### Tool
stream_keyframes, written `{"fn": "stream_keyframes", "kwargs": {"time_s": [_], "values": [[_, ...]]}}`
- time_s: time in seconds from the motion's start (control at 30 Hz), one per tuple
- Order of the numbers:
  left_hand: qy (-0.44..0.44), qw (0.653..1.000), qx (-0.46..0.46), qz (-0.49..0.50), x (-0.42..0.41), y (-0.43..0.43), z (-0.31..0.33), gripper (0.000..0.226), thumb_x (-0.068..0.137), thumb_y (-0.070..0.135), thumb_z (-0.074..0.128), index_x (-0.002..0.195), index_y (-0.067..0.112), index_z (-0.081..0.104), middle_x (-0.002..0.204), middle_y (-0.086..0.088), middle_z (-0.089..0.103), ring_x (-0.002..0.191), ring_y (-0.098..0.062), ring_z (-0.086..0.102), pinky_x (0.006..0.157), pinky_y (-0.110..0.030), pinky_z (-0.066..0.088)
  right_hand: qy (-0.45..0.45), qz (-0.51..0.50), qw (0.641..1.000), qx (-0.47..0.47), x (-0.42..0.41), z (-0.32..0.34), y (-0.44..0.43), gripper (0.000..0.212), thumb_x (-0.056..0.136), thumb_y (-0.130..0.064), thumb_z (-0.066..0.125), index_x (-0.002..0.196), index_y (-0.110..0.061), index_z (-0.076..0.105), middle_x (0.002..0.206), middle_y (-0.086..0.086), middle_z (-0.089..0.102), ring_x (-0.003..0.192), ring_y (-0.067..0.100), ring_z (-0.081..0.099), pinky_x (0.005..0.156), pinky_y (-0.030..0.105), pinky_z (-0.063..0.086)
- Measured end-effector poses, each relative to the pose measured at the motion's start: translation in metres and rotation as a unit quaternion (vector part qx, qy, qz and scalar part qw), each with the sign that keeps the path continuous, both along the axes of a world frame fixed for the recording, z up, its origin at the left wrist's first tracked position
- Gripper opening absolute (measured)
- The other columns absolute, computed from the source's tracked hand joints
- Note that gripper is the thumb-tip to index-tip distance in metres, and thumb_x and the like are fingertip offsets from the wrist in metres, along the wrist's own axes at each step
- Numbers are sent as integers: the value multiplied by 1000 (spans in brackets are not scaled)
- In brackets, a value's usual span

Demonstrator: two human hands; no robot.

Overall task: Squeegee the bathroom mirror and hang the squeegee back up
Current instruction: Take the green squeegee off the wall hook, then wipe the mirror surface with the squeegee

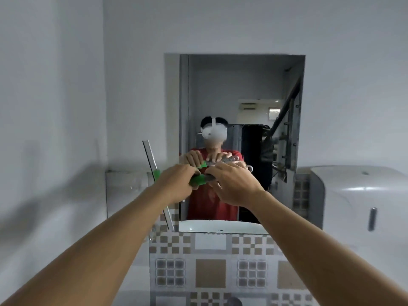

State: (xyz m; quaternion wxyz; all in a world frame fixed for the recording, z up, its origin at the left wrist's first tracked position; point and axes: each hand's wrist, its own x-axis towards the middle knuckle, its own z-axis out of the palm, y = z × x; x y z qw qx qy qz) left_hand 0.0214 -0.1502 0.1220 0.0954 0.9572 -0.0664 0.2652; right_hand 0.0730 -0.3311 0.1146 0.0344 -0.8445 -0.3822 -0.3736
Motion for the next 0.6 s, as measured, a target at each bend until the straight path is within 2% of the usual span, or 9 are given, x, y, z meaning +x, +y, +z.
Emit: {"fn": "stream_keyframes", "kwargs": {"time_s": [0.07, 0.13, 0.2, 0.27, 0.33, 0.5, 0.57, 0.6], "values": [[-28, 999, 24, -23, 3, -4, 18, 24, 92, 14, 70, 114, 22, 73, 97, -2, 74, 89, -23, 68, 79, -43, 56, -7, 20, 999, 29, 6, 10, -11, 27, 96, -38, 55, 122, -31, 57, 106, -3, 65, 99, 24, 63, 84, 46, 52], [-91, 994, 40, -39, 6, -8, 31, 30, 91, 11, 70, 119, 20, 72, 106, -3, 74, 100, -24, 68, 86, -43, 56, -9, 34, 998, 60, 10, 20, -18, 33, 97, -34, 57, 129, -30, 55, 107, 1, 64, 99, 27, 63, 81, 47, 53], [-224, 971, 67, -45, 8, -13, 37, 34, 91, 7, 69, 124, 14, 68, 117, -5, 74, 109, -25, 65, 96, -42, 54, -16, 36, 994, 101, 13, 34, -21, 34, 98, -30, 55, 131, -29, 54, 112, 3, 63, 103, 29, 61, 82, 50, 52], [-345, 935, 62, -58, 6, -20, 32, 29, 93, 6, 65, 122, 11, 66, 115, -6, 74, 107, -25, 65, 96, -39, 54, -24, 31, 991, 130, 18, 50, -23, 34, 99, -29, 53, 133, -32, 50, 113, 2, 62, 104, 28, 60, 81, 51, 52], [-401, 910, 49, -89, 13, -22, 15, 22, 96, 11, 60, 117, 12, 65, 111, -7, 72, 103, -22, 63, 93, -35, 50, -28, 29, 990, 137, 23, 66, -24, 38, 100, -28, 50, 137, -37, 46, 109, 1, 61, 99, 25, 60, 77, 49, 54], [-315, 943, 69, -86, 51, -13, -31, 32, 91, 17, 62, 123, 14, 61, 128, -6, 65, 116, -22, 60, 96, -38, 56, -39, 23, 987, 152, 38, 109, -27, 41, 102, -25, 48, 137, -45, 40, 103, 3, 60, 85, 20, 58, 73, 48, 57], [-268, 960, 67, -36, 65, -10, -36, 51, 91, 25, 63, 140, 20, 51, 144, -2, 52, 133, -20, 49, 106, -38, 51, -42, 16, 988, 148, 43, 121, -27, 46, 101, -21, 49, 137, -48, 38, 104, 3, 58, 87, 21, 58, 75, 49, 57], [-248, 966, 75, -10, 73, -8, -36, 63, 92, 31, 62, 150, 23, 40, 155, -3, 41, 143, -21, 38, 114, -39, 44, -46, 11, 989, 143, 47, 126, -27, 52, 100, -17, 51, 137, -50, 36, 104, 3, 57, 89, 22, 59, 75, 49, 58]]}}
